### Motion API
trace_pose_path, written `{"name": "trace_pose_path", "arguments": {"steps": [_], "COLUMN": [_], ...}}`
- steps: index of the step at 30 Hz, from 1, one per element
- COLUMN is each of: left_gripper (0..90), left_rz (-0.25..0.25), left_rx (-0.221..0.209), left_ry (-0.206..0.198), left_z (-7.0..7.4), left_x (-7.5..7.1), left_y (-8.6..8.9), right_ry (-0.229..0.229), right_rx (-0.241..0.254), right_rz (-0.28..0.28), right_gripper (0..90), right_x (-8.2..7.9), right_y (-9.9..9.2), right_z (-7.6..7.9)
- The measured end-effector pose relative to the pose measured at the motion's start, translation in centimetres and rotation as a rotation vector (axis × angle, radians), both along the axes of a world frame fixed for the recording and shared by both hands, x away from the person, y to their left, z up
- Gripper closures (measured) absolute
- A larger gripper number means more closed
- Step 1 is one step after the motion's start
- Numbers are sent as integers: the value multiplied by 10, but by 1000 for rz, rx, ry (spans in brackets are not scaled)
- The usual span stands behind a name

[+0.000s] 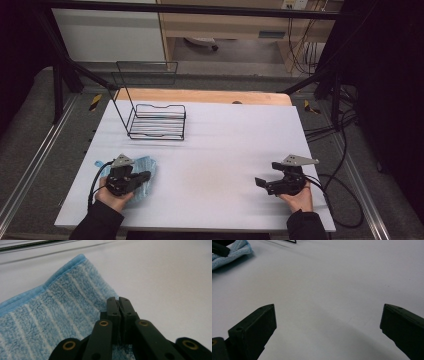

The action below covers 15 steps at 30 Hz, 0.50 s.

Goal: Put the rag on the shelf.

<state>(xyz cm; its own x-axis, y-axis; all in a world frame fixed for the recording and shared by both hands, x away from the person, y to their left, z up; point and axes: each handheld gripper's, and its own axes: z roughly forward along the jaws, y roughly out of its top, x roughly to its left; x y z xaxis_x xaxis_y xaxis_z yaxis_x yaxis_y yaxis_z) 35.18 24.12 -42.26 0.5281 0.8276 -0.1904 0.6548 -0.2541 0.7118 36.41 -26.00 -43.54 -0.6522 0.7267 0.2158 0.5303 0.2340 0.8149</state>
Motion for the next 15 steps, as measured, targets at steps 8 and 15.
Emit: {"name": "trace_pose_path", "arguments": {"steps": [8,15], "left_gripper": [877,877], "left_rz": [-16,-34], "left_rx": [10,17], "left_ry": [-10,-14], "left_z": [2,2], "left_x": [1,8], "left_y": [-26,-50], "right_ry": [3,3], "right_rx": [-5,-6], "right_rz": [0,-1], "right_gripper": [13,13], "right_x": [0,0], "right_y": [1,1], "right_z": [0,0]}}
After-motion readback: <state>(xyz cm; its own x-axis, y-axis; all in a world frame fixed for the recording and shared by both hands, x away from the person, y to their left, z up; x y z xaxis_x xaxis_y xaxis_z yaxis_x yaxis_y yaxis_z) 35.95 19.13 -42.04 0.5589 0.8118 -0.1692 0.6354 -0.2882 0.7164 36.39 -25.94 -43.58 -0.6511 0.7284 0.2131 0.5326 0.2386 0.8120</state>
